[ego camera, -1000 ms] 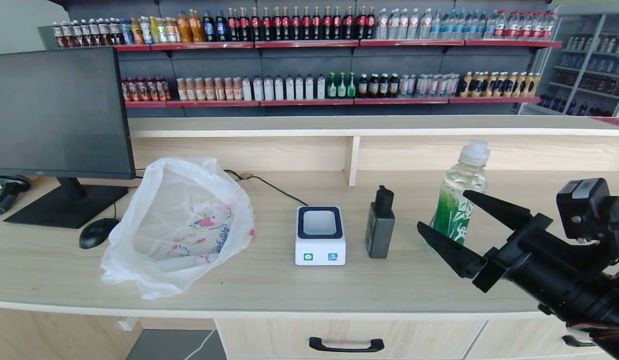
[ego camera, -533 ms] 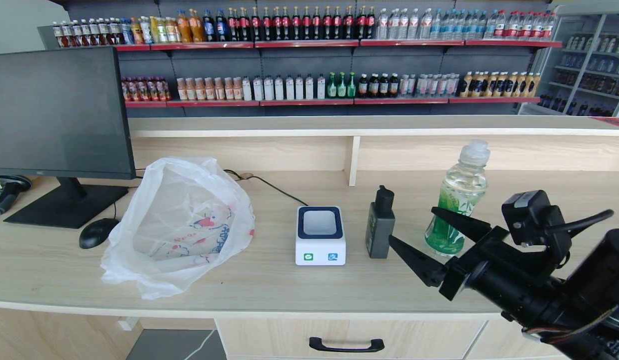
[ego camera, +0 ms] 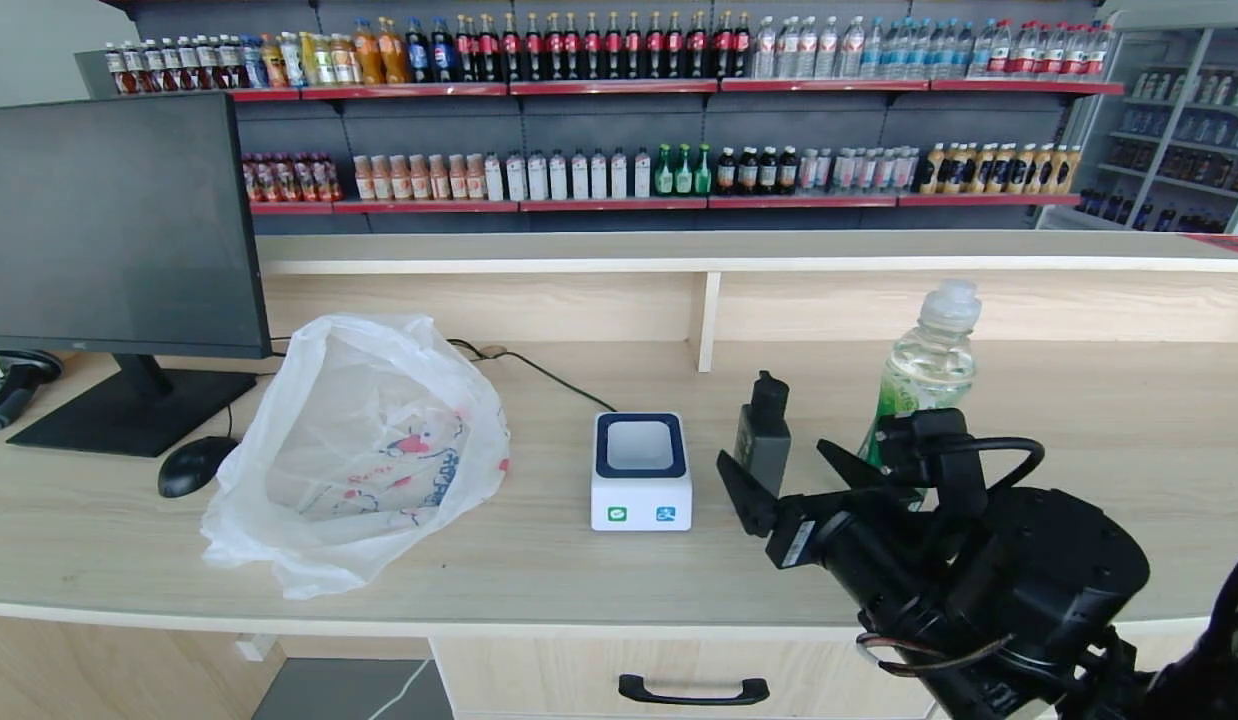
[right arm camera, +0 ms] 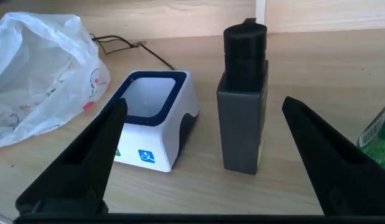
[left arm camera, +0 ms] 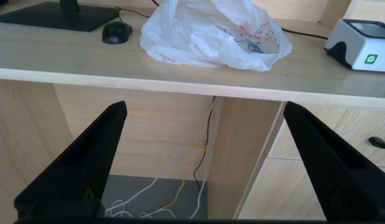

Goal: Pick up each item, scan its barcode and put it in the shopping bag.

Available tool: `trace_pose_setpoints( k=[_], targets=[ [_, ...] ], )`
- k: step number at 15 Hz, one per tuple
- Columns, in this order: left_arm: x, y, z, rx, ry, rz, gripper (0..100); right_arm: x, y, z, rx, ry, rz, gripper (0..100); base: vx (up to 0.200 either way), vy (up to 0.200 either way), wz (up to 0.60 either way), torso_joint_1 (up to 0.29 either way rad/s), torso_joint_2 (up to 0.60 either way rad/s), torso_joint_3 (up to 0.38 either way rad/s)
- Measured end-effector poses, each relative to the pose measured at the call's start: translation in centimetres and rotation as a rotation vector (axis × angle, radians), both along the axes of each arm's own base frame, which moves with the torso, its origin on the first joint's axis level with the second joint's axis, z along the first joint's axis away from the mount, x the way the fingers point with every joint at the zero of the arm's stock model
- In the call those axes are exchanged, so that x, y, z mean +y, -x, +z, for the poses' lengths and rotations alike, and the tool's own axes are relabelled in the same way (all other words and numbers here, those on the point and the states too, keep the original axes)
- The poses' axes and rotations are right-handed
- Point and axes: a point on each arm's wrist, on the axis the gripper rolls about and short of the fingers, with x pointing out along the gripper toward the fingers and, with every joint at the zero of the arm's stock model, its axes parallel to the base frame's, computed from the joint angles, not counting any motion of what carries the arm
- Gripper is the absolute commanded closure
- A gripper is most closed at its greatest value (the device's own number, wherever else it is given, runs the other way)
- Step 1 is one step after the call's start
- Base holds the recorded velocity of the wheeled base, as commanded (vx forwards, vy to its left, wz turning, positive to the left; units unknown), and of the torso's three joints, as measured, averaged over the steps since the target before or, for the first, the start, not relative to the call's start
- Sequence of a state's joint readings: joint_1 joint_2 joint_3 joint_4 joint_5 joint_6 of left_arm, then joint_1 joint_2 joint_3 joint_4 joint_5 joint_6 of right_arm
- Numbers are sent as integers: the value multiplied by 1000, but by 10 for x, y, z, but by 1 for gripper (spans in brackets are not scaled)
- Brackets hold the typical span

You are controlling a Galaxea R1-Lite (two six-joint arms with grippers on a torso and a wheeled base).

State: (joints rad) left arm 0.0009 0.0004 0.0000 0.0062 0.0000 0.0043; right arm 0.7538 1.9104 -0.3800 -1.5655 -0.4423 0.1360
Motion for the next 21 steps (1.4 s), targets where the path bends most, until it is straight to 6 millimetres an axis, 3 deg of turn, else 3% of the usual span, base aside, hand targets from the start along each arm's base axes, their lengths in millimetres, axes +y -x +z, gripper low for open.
trace_pose_setpoints(
  k=[6,12,21],
  targets=[
    [0,0,0,0,0,0,0,10,-14,-21,33,52,-19,0,0,0,0,0,0,0],
    [0,0,0,0,0,0,0,-8,-37,-27,38,86,-115,0,0,0,0,0,0,0],
    [0,0,0,0,0,0,0,2,-56,-36,20,106,-125,0,0,0,0,0,0,0]
  ],
)
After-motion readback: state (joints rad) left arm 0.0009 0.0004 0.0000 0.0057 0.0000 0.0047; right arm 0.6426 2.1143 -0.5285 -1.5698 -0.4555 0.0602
